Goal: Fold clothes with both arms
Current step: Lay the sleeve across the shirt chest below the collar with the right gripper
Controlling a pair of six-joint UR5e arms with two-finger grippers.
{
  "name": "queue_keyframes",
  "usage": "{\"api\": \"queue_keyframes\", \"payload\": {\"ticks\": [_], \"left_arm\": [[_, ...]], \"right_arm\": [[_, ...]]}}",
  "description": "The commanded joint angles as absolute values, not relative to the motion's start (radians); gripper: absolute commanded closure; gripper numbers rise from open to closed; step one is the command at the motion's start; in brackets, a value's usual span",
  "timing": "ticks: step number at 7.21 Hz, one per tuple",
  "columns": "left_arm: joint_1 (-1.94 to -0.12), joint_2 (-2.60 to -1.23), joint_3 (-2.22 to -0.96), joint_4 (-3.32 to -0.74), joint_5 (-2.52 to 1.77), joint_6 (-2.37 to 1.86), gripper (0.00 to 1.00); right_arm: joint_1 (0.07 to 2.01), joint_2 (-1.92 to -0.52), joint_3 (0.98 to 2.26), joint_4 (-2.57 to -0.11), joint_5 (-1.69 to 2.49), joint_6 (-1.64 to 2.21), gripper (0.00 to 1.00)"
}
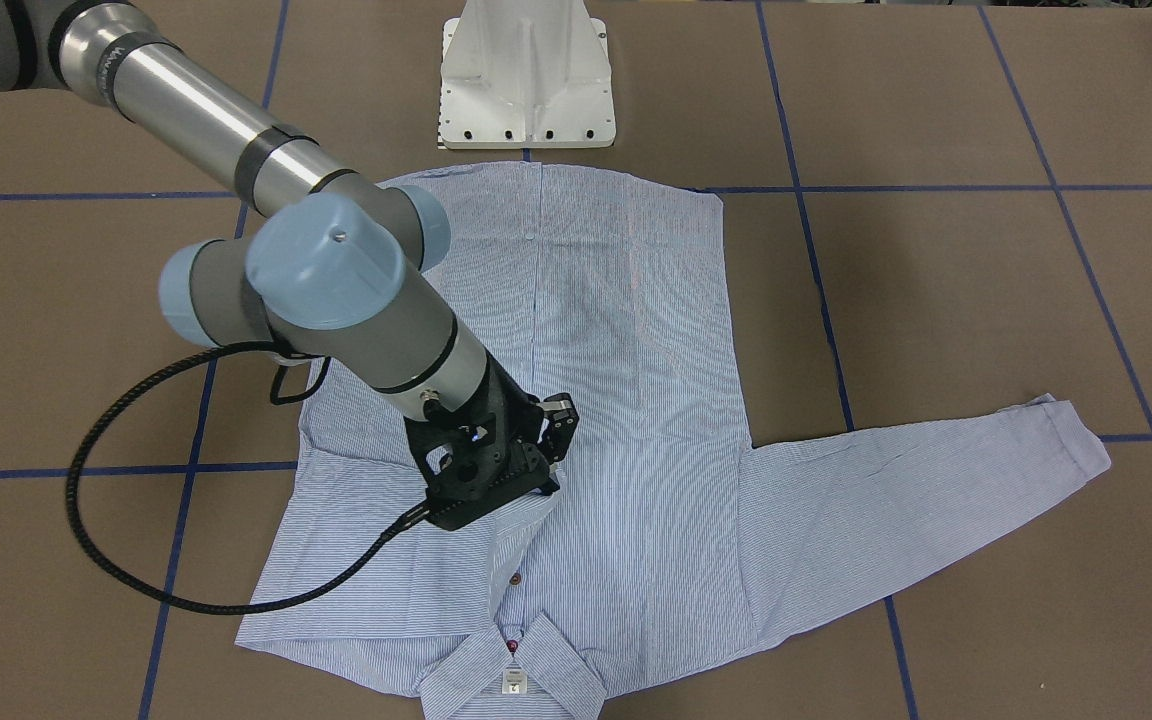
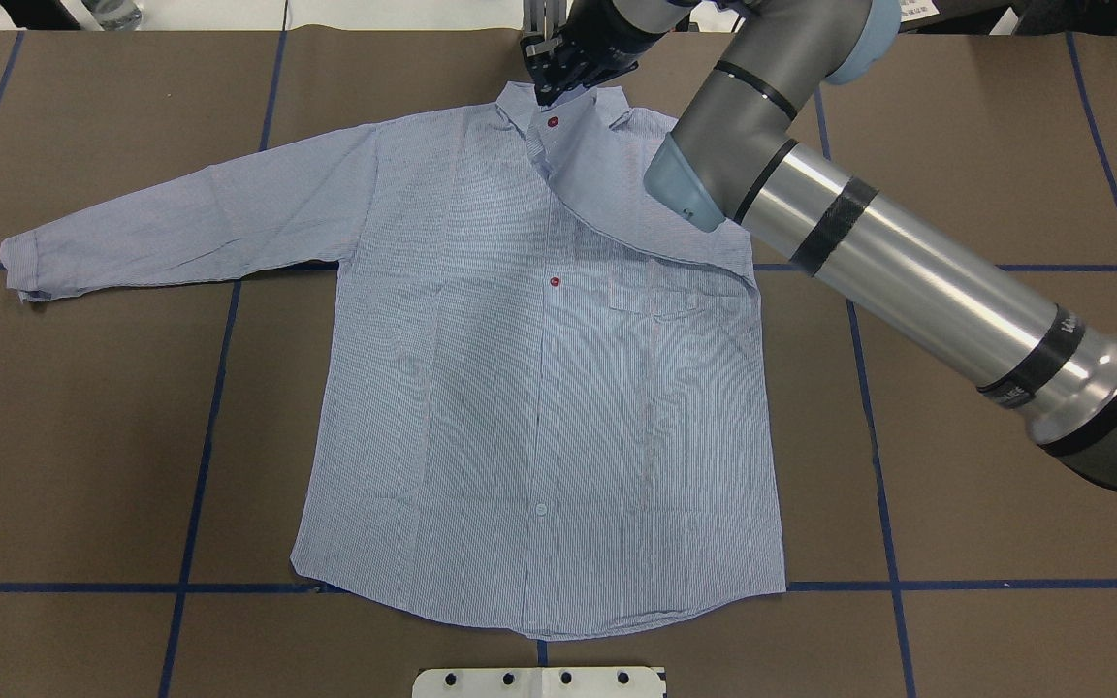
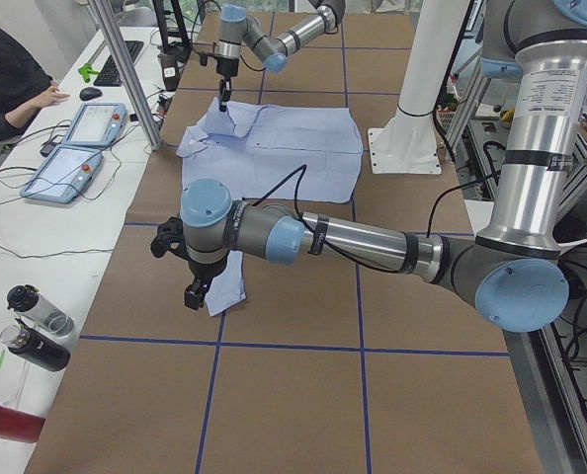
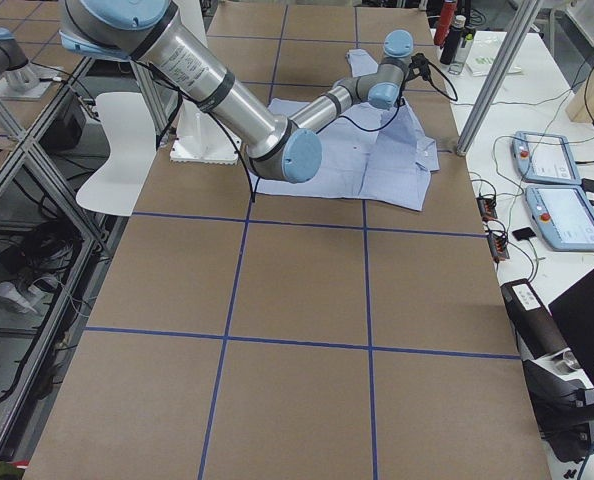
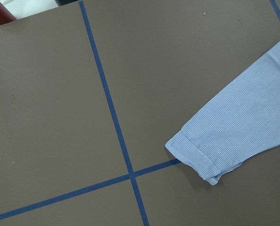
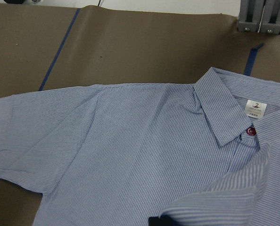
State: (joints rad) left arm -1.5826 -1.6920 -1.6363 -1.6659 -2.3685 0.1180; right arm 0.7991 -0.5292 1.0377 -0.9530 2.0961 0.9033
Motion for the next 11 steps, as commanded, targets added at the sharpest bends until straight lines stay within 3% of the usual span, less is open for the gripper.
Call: {"api": "queue_keyframes", "payload": {"ticks": [1,4,5,6,11], "left_arm": [[-1.583,-1.692,-1.637,-1.666,-2.368,0.118,0.00],[-1.583,-1.692,-1.637,-1.666,-2.368,0.117,0.00],[-1.583,-1.692,-1.635,-1.666,-2.368,0.117,0.00],[-1.583,-1.692,-1.637,-1.666,-2.368,0.118,0.00],[-1.582,-1.706,-1.640,-1.666,-2.367,0.047,0.00]], "right_arm": [[0.729,-0.445,0.895,-0.950,1.992,0.900,1.00],[0.677,-0.394,0.832,-0.948,1.887,0.900,1.00],[0.669,-0.385,0.831,-0.948,1.869,0.900,0.94],[0.649,-0.358,0.815,-0.951,1.809,0.900,0.01],[0.618,-0.328,0.796,-0.966,1.732,0.929,0.01]]}}
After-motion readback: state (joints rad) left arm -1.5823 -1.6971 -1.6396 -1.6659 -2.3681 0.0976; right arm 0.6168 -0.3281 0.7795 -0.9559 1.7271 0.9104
